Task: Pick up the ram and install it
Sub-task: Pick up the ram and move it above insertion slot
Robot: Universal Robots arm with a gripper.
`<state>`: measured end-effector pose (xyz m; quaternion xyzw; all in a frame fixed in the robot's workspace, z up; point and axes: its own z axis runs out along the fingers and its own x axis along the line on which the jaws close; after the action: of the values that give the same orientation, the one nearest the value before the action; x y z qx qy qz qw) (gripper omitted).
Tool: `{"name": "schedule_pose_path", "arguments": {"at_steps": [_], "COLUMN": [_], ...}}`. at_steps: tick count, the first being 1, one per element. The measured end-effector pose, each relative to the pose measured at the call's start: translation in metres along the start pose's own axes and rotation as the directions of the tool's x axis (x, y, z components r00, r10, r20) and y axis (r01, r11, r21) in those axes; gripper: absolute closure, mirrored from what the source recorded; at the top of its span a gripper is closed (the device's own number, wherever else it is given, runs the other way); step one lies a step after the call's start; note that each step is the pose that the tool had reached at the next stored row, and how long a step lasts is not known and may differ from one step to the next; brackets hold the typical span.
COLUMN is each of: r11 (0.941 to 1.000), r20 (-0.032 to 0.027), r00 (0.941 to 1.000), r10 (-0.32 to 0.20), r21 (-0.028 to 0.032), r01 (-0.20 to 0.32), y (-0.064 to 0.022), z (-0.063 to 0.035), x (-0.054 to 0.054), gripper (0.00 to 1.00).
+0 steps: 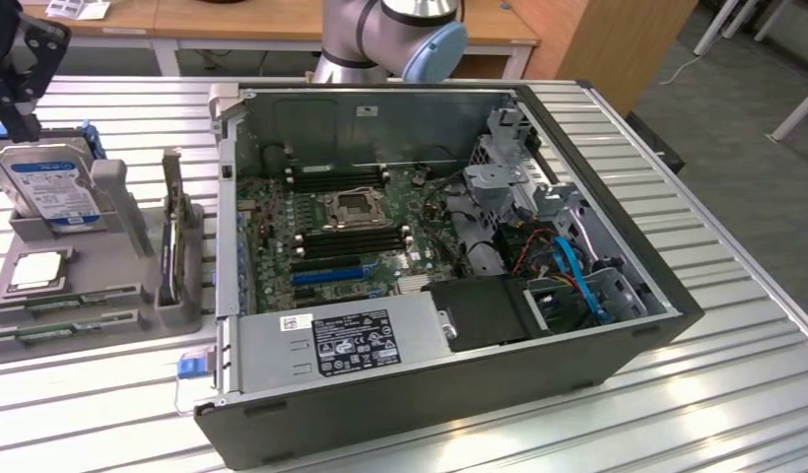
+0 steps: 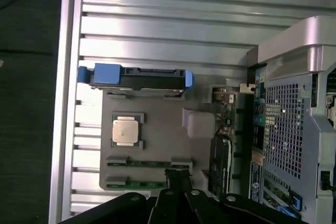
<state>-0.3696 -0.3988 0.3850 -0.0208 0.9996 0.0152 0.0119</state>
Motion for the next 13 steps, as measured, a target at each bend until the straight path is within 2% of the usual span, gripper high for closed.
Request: {"name": "schedule_pose_path", "arguments": {"at_steps": [3,6,7,9,13], "r11": [0.9985,0.9939,0.9893,0.9836,0.9677], "r20": [-0.0018,-0.0043,-0.0058,-0.0068,-0.0087], "r00": [0.9985,0.9939,0.9893,0.9836,0.9676], "r10": [-0.055,-0.11,-0.146,-0.18,-0.252], "r21": [-0.0013,-0.0025,-0.0034,-0.0044,-0.0067], "r01": [0.055,0.11,0.146,0.18,0.252], "y": [0.0,0.0,0.0,0.0,0.0], "z": [0.0001,0.0001,0.0001,0.0001,0.0005], "x": [0.0,0.0,0.0,0.0,-0.0001], "gripper": [0.89,0.89,0.89,0.89,0.89]}}
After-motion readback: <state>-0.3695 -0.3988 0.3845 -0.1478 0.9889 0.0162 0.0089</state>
